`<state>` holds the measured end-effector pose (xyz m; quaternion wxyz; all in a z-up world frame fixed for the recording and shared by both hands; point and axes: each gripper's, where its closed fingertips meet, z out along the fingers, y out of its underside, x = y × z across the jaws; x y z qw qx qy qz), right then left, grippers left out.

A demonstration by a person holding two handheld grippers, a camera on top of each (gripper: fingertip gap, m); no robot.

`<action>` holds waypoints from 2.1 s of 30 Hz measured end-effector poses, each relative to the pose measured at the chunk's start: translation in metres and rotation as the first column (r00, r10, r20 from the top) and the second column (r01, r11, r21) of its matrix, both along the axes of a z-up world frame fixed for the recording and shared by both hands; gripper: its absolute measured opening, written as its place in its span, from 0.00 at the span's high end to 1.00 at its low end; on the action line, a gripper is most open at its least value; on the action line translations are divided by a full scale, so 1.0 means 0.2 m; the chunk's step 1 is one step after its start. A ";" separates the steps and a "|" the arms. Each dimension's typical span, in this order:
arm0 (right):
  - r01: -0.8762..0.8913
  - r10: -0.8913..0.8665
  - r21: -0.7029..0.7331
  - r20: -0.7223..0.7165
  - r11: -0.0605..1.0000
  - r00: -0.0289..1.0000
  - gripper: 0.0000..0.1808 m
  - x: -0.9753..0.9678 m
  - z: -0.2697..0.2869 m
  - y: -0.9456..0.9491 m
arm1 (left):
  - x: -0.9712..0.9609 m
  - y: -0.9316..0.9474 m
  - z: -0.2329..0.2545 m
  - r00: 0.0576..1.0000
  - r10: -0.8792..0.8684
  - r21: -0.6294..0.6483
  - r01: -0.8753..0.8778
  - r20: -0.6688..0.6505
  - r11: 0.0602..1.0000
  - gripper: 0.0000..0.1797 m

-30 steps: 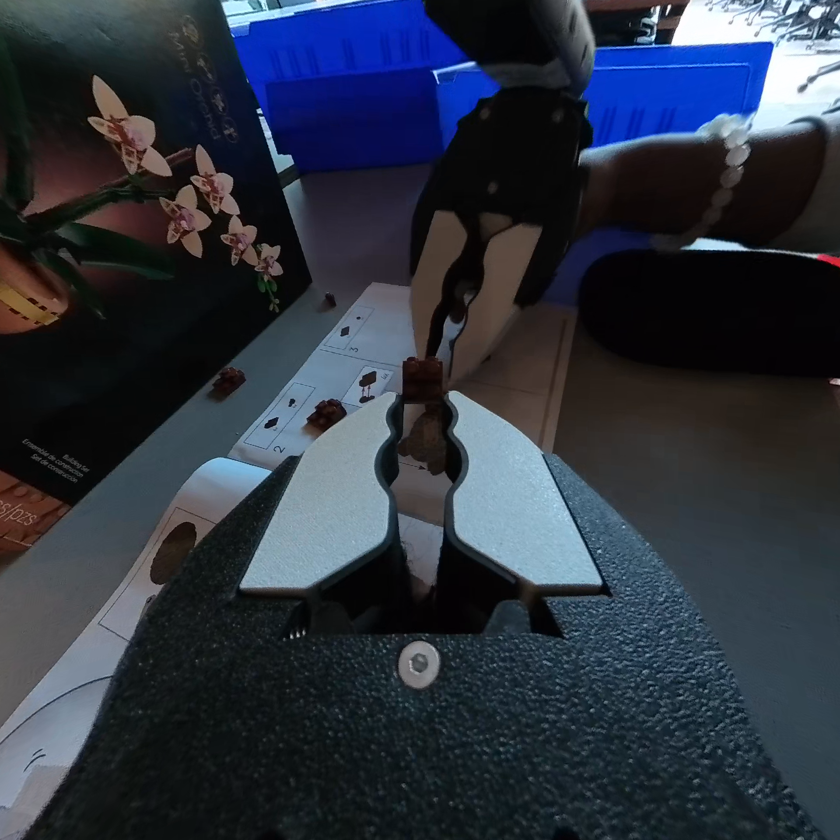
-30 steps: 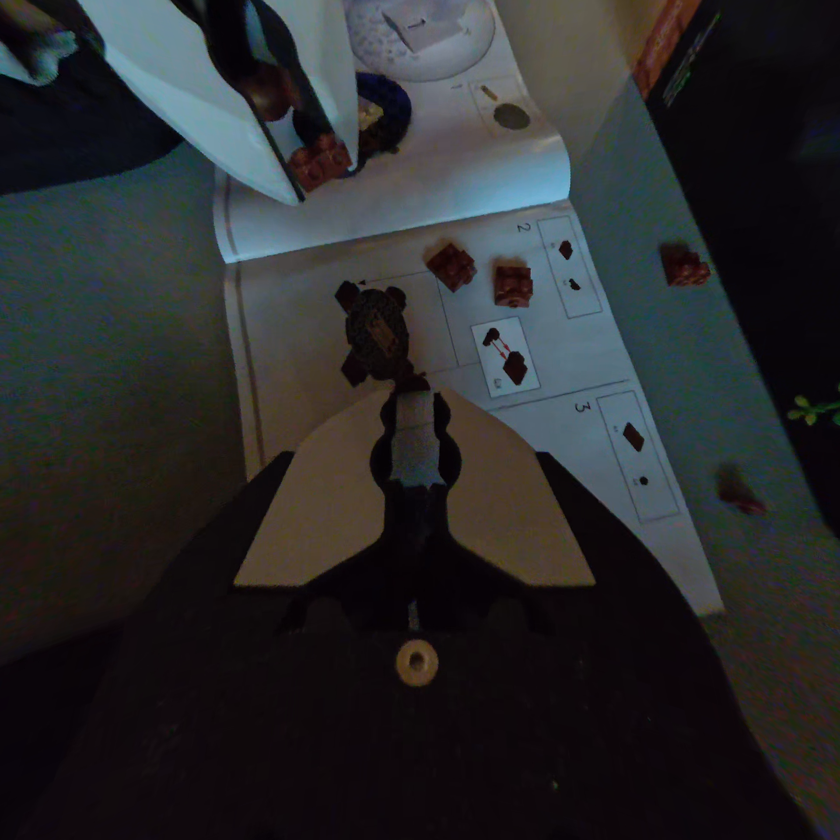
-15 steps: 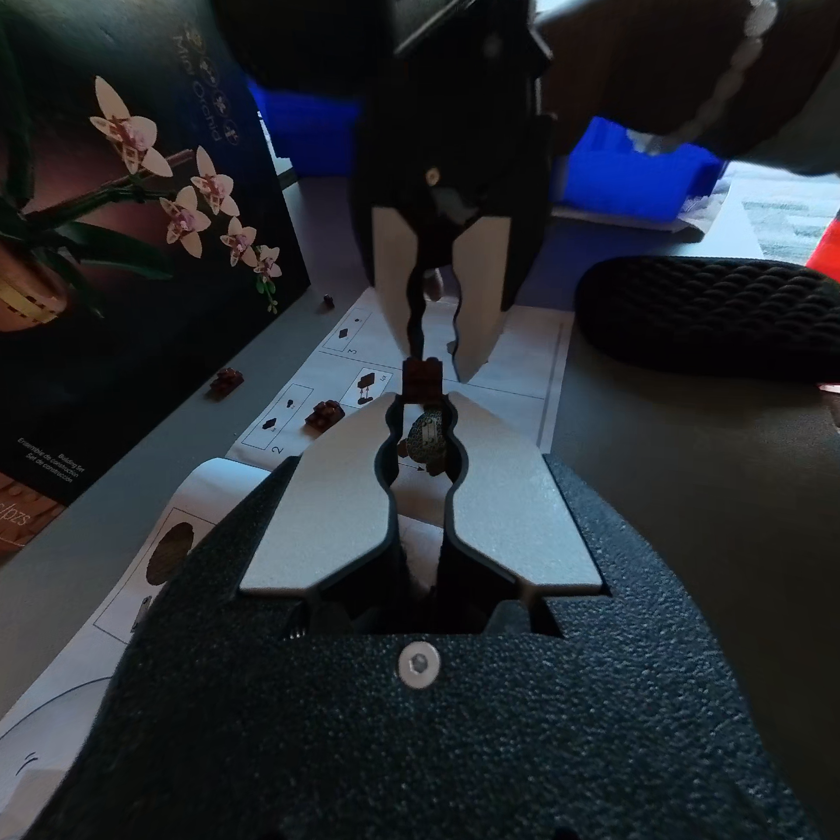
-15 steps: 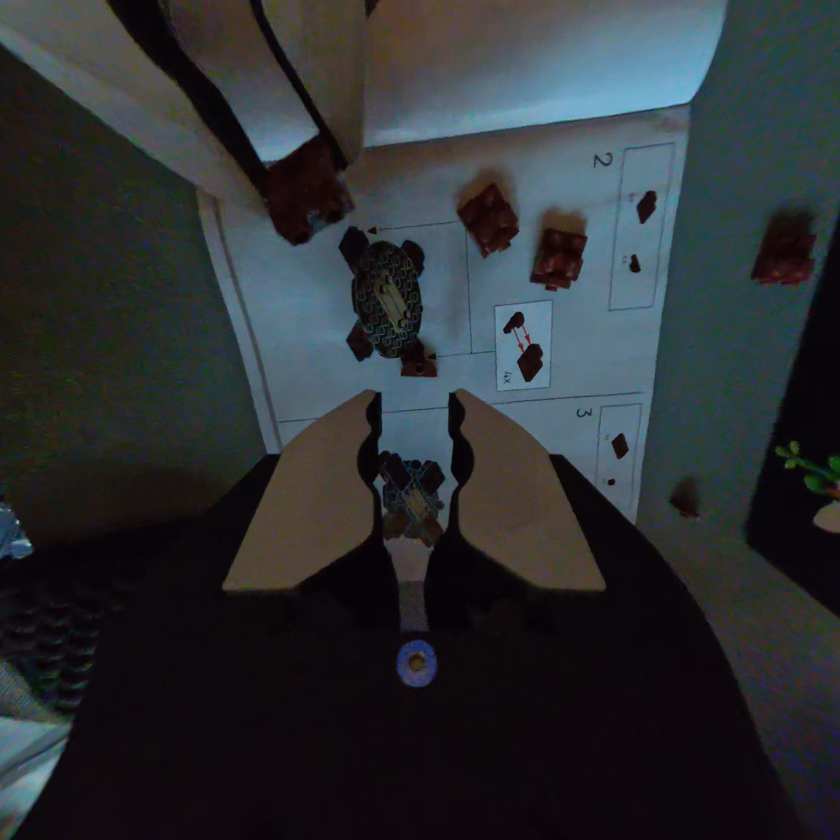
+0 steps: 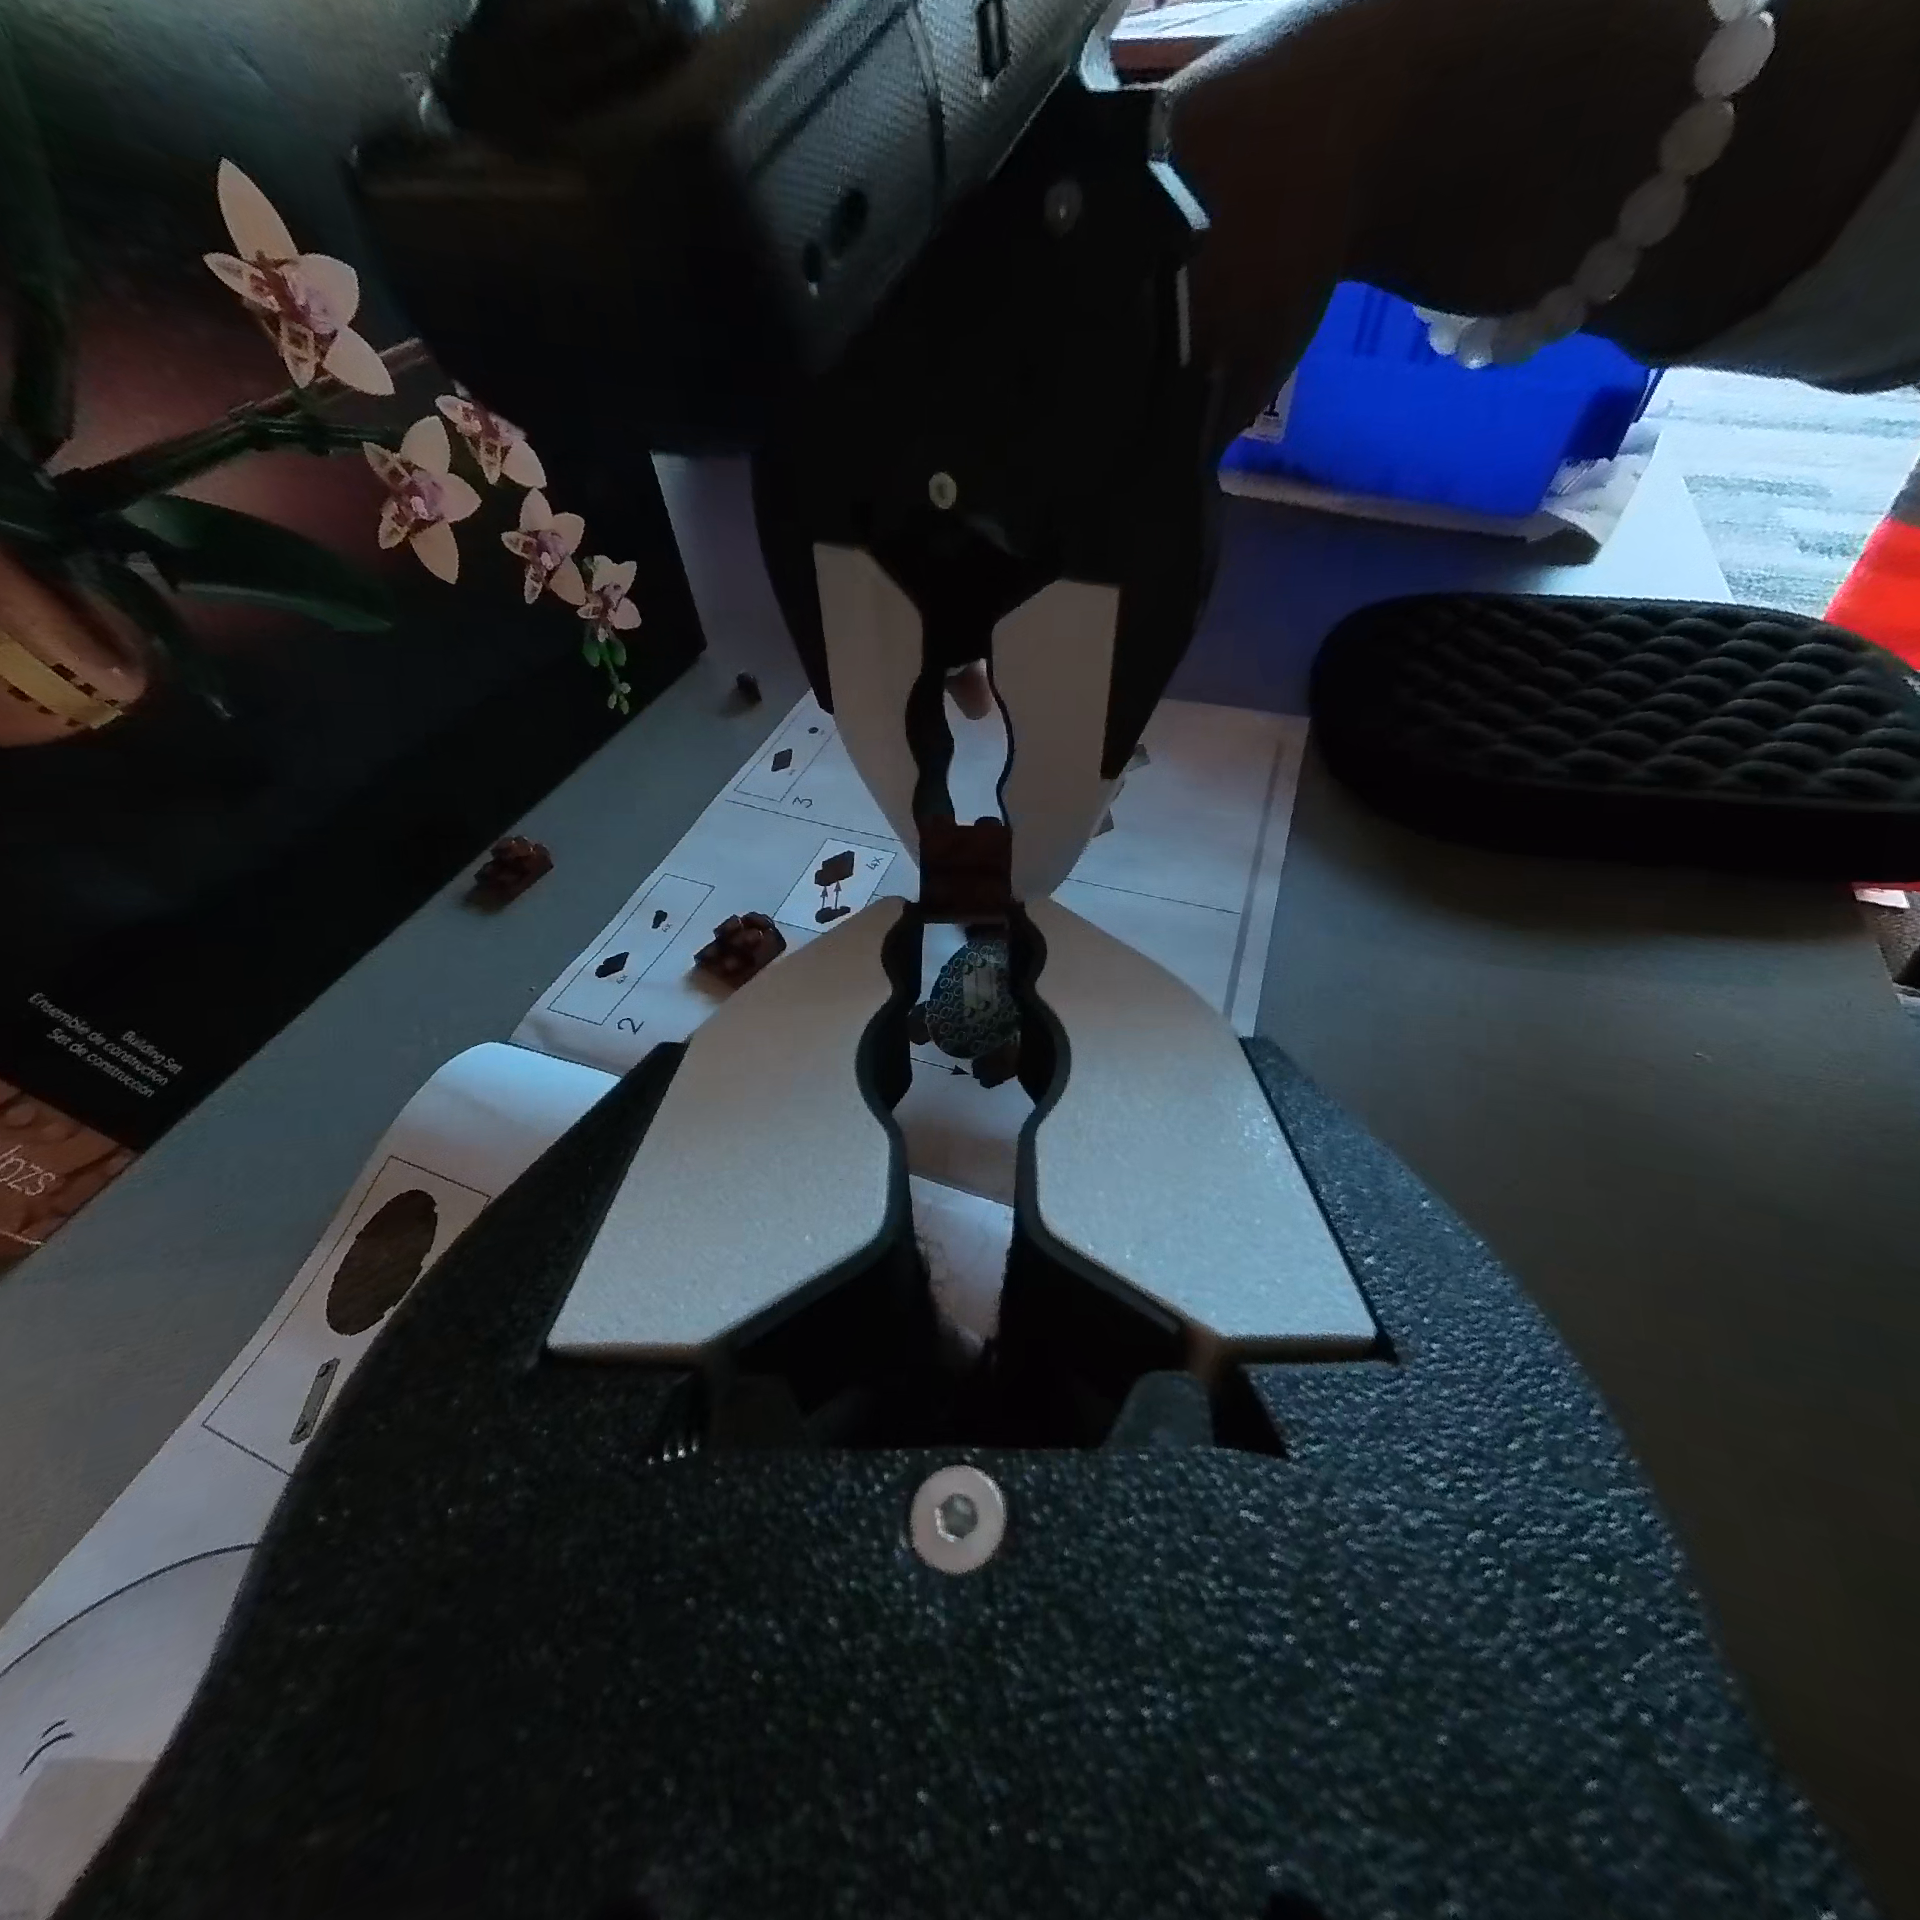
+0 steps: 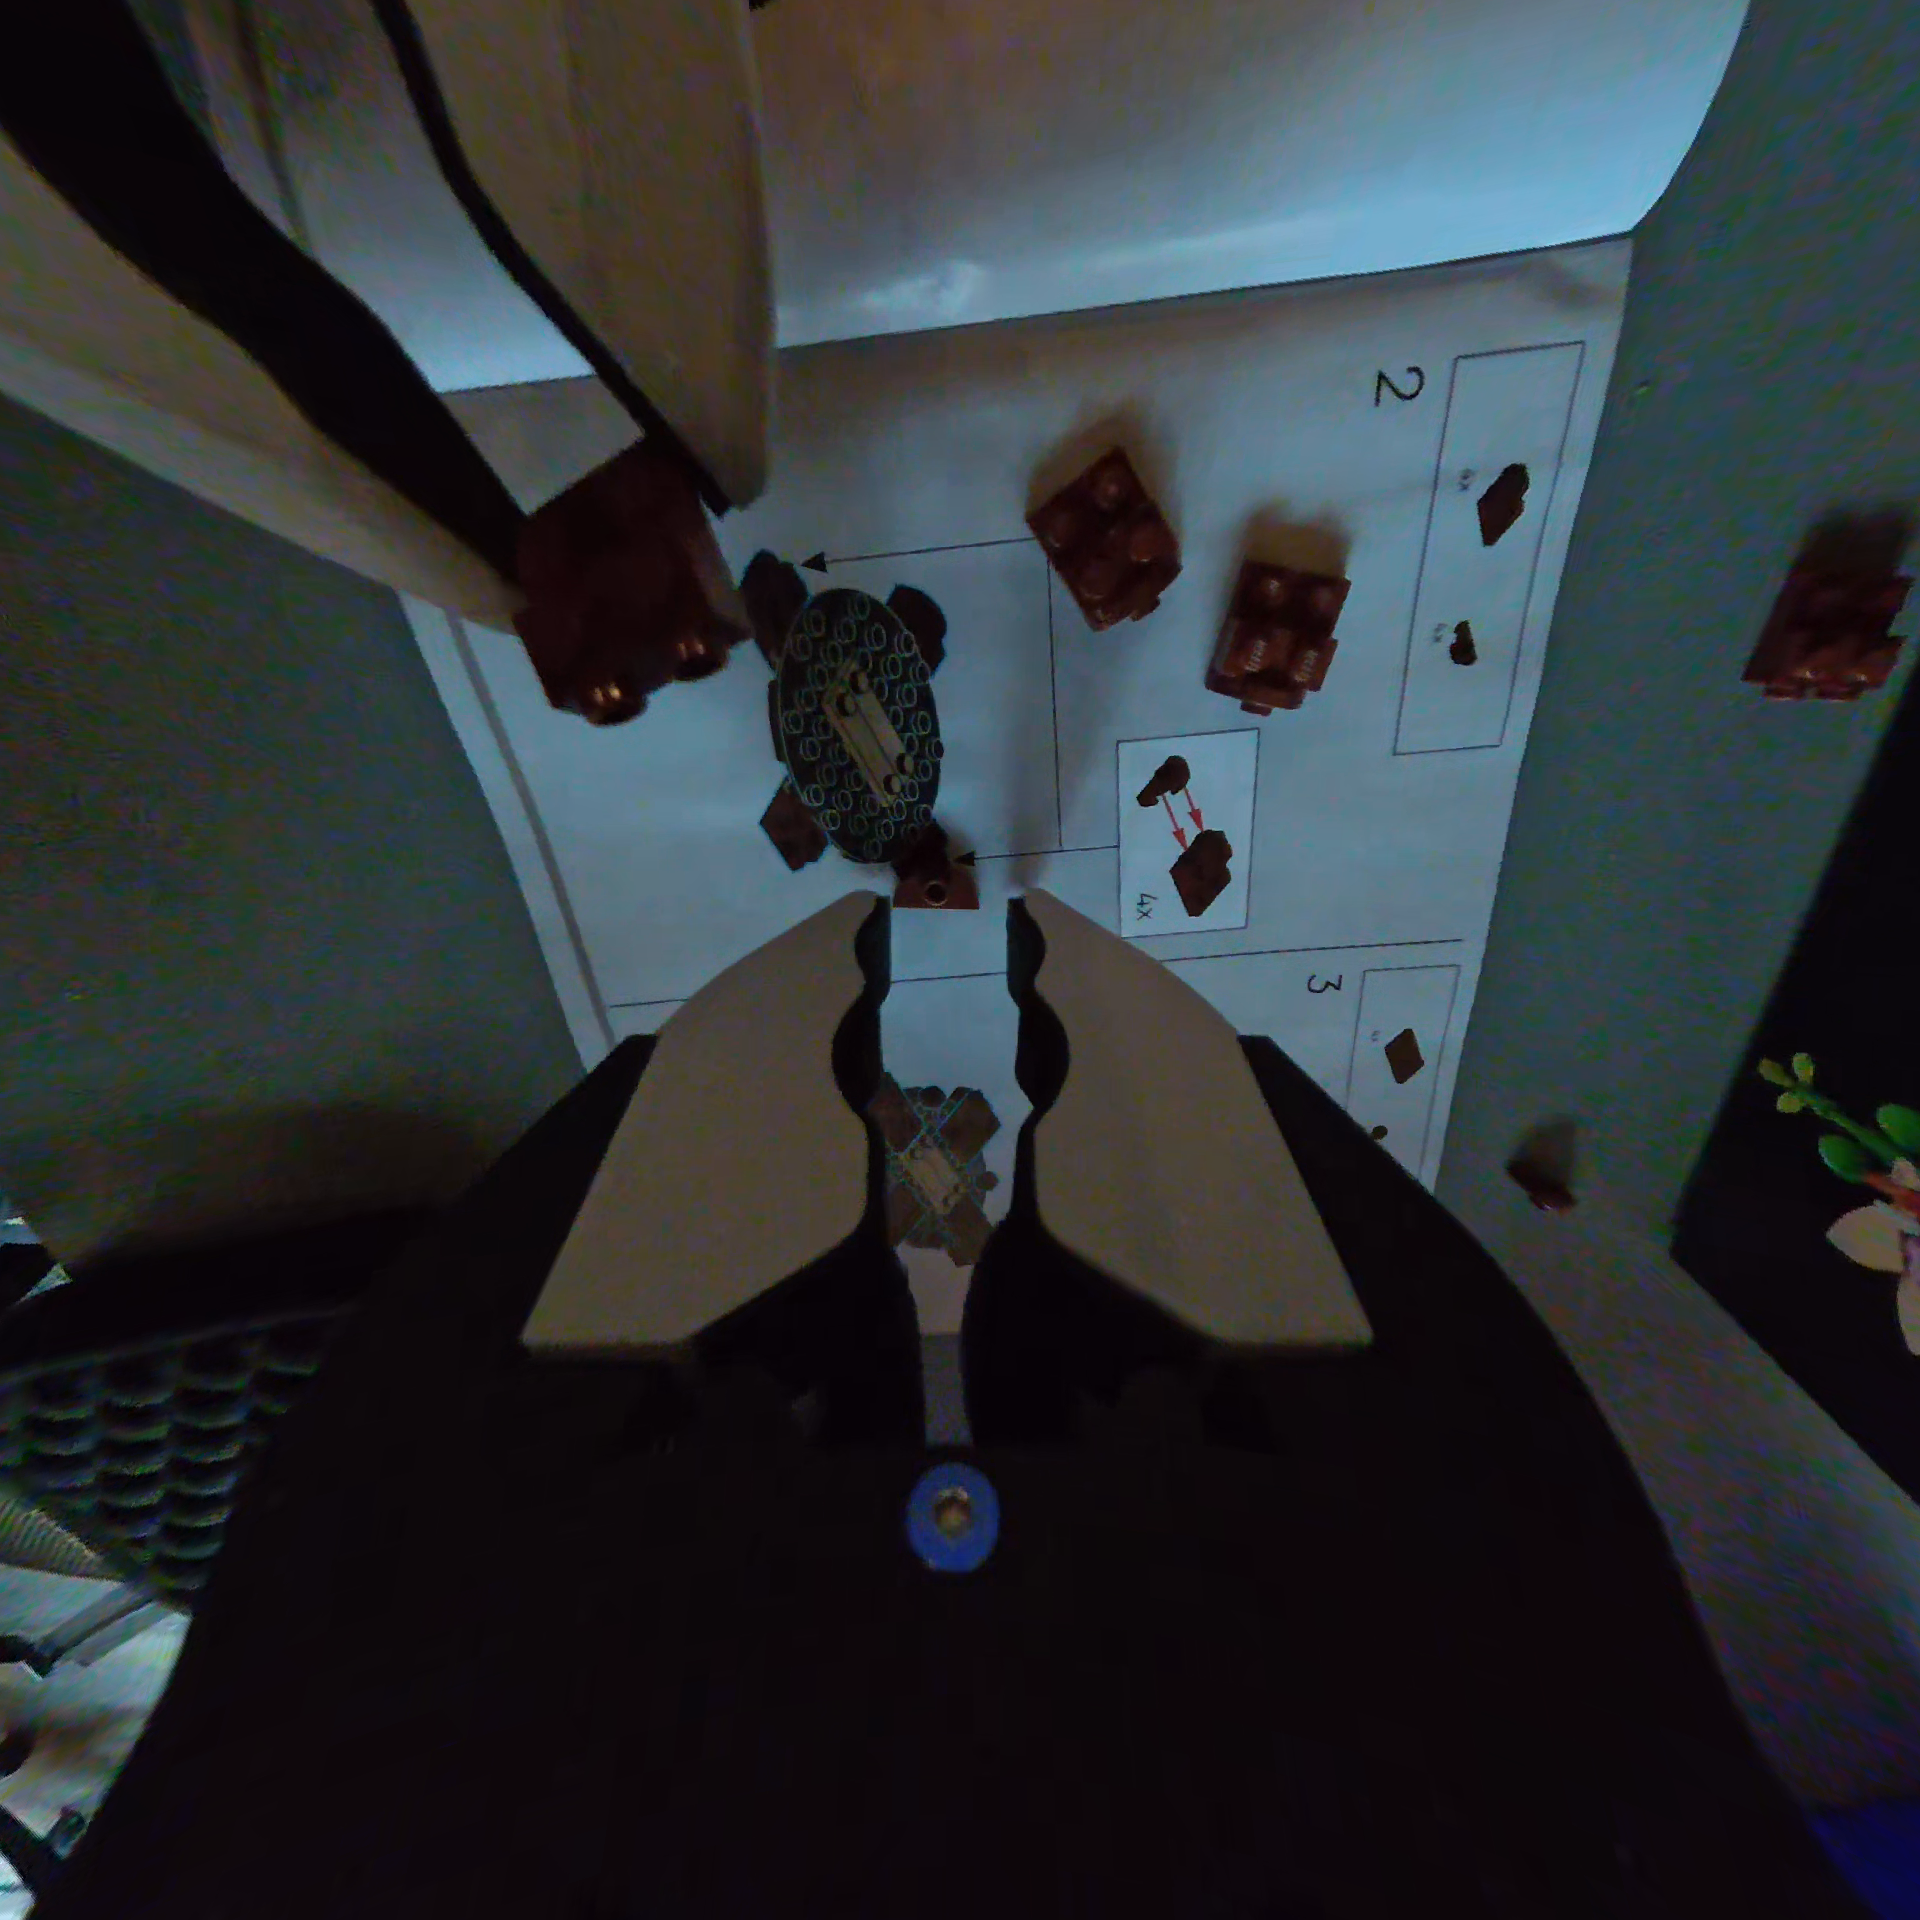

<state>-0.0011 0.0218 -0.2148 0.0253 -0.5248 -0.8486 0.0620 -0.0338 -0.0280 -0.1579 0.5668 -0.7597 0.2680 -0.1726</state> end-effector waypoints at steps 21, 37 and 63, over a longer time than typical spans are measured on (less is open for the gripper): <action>-0.074 0.074 0.053 -0.008 0.996 0.997 0.87 0.00 0.00 0.01 | -0.01 -0.01 0.00 1.000 -0.003 -0.002 0.003 0.010 1.000 0.92; -0.429 0.429 0.042 0.016 0.902 0.903 0.86 -0.03 0.01 0.02 | -0.01 -0.01 0.01 1.000 -0.003 -0.002 0.003 0.019 1.000 0.92; -0.003 -0.001 -0.041 -0.081 0.999 0.997 0.89 -0.03 0.00 0.03 | -0.01 -0.01 0.01 0.999 -0.004 -0.002 0.004 0.033 1.000 0.92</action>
